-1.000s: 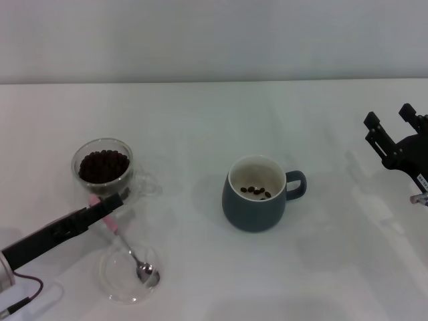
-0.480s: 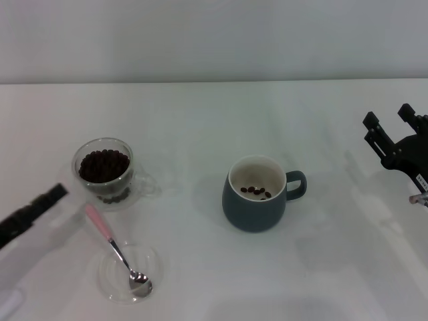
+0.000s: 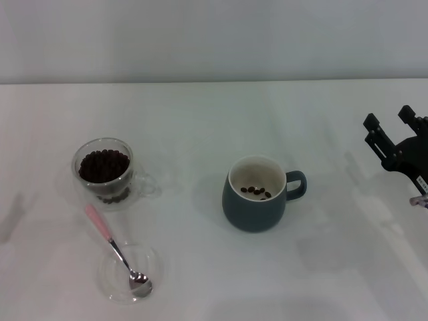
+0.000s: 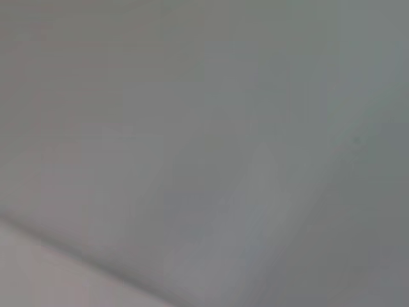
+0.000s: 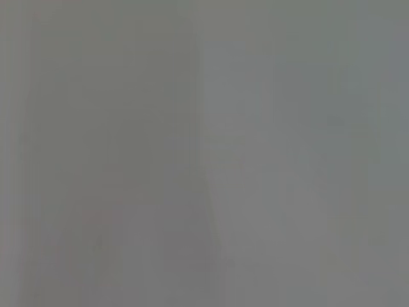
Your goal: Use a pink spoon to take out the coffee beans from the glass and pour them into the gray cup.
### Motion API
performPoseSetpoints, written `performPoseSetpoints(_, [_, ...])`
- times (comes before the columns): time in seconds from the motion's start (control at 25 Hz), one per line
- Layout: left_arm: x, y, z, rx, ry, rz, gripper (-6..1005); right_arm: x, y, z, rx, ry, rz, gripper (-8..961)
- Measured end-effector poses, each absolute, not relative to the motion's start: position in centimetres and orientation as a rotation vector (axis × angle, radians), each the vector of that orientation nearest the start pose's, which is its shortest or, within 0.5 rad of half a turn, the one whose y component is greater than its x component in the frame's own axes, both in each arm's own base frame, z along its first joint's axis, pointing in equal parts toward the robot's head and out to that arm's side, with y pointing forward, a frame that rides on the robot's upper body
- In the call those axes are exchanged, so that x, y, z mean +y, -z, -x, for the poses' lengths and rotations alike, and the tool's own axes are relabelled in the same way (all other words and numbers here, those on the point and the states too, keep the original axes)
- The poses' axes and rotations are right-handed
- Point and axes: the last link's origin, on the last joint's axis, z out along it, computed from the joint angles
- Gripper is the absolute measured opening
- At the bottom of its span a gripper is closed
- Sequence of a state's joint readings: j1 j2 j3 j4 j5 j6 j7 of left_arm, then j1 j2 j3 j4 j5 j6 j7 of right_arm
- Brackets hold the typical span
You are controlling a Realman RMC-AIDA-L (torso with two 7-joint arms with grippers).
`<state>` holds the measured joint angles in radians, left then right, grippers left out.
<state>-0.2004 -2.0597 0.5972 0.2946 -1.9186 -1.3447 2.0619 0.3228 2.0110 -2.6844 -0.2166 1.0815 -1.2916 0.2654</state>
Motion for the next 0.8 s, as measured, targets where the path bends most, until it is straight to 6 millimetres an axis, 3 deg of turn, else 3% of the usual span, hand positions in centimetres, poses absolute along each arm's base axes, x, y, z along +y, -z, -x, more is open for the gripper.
performPoseSetpoints(0.12, [25.1, -3.2, 38.8, -0.781, 0.874, 1.59, 783, 28.4, 1.3, -34.5, 0.603, -0.795, 1.673, 727])
performPoseSetpoints(0.28, [25.3, -2.8, 38.9, -0.63, 0.741, 1.496, 781, 28.3, 1.3, -34.5, 0.604, -0.8, 1.669, 727])
performPoseSetpoints(0.48, [26.2, -4.0, 38.9, -0.588, 0.724, 1.399, 780, 28.3, 1.5, -34.4, 0.609, -0.803, 1.67, 727])
performPoseSetpoints(0.8, [28.2, -3.6, 38.7, -0.609, 0.678, 1.421, 780, 28.4, 1.6, -34.2, 0.603, -0.804, 1.676, 727])
